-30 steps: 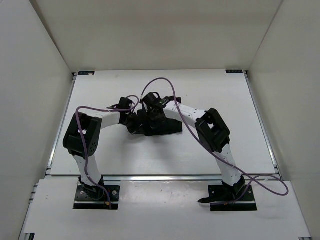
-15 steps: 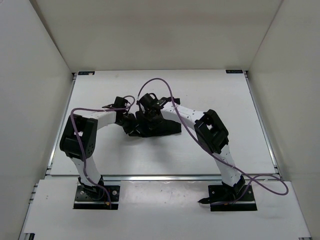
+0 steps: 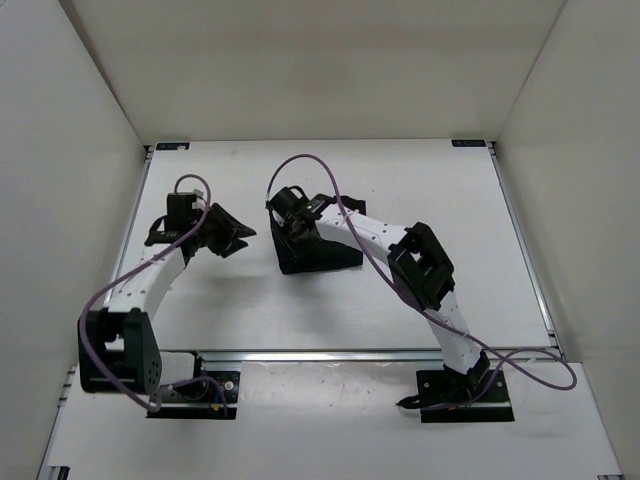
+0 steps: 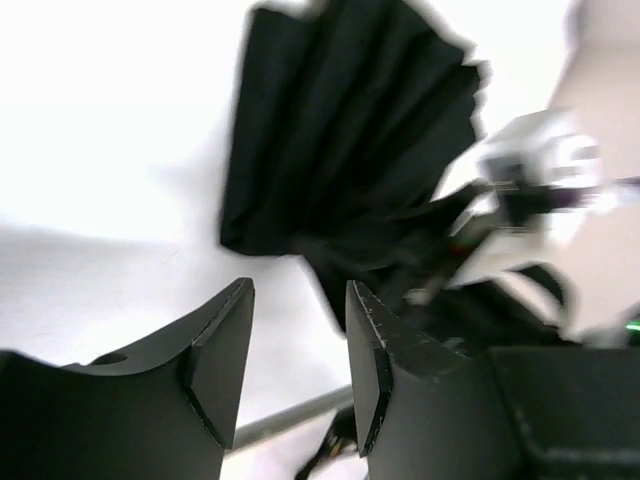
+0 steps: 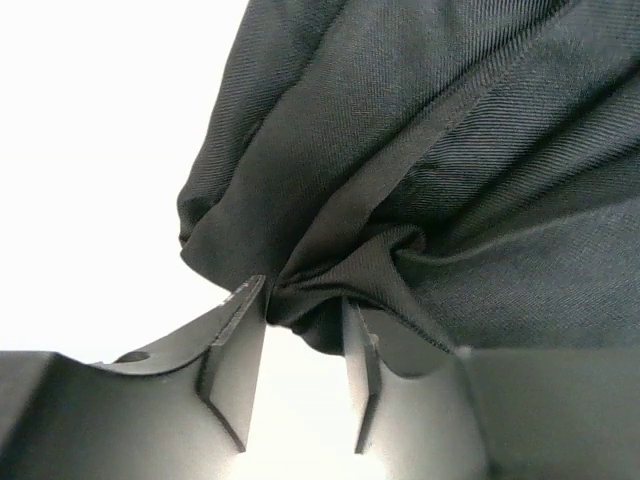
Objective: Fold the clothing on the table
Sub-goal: Fold the skirt
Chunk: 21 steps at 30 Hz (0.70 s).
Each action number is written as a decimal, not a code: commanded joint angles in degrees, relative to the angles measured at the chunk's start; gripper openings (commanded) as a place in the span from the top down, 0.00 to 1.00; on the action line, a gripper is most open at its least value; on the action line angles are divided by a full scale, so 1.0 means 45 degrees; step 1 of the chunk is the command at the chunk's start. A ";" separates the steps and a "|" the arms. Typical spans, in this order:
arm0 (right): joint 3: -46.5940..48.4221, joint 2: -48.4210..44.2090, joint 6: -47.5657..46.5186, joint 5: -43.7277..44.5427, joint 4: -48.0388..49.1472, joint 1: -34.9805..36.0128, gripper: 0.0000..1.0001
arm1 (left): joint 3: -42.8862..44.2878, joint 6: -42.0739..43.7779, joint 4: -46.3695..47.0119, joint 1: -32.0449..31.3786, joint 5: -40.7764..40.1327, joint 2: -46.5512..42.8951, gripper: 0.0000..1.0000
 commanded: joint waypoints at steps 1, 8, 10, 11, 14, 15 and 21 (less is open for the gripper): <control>0.0947 -0.0191 -0.0416 0.0707 -0.0322 0.0469 0.66 | -0.0277 -0.1021 0.1218 0.0330 -0.0543 -0.1456 0.48; 0.0794 -0.0385 -0.1431 0.1666 -0.0441 0.1349 0.59 | -0.0454 -0.1746 0.1826 0.1209 -0.1422 -0.3489 0.47; 0.0344 -0.0736 -0.1394 0.1608 -0.0207 0.1525 0.55 | -0.0259 -0.1727 0.1671 0.1307 -0.1403 -0.3608 0.47; -0.0025 -0.0950 -0.1432 0.1452 -0.0012 0.1545 0.54 | -0.0258 -0.1688 0.1612 0.1424 -0.1422 -0.3628 0.47; -0.1040 -0.1710 -0.1451 0.1159 0.0729 0.1545 0.50 | 0.0015 -0.1687 0.1514 0.1657 -0.1482 -0.3745 0.48; -0.1431 -0.2004 -0.1510 0.1119 0.1041 0.1564 0.50 | -0.0023 -0.1726 0.1533 0.1621 -0.1501 -0.3765 0.48; -0.4027 -0.4384 -0.0146 0.1608 0.3207 0.0960 0.54 | 0.0250 -0.1590 0.1513 0.1679 -0.1462 -0.3726 0.48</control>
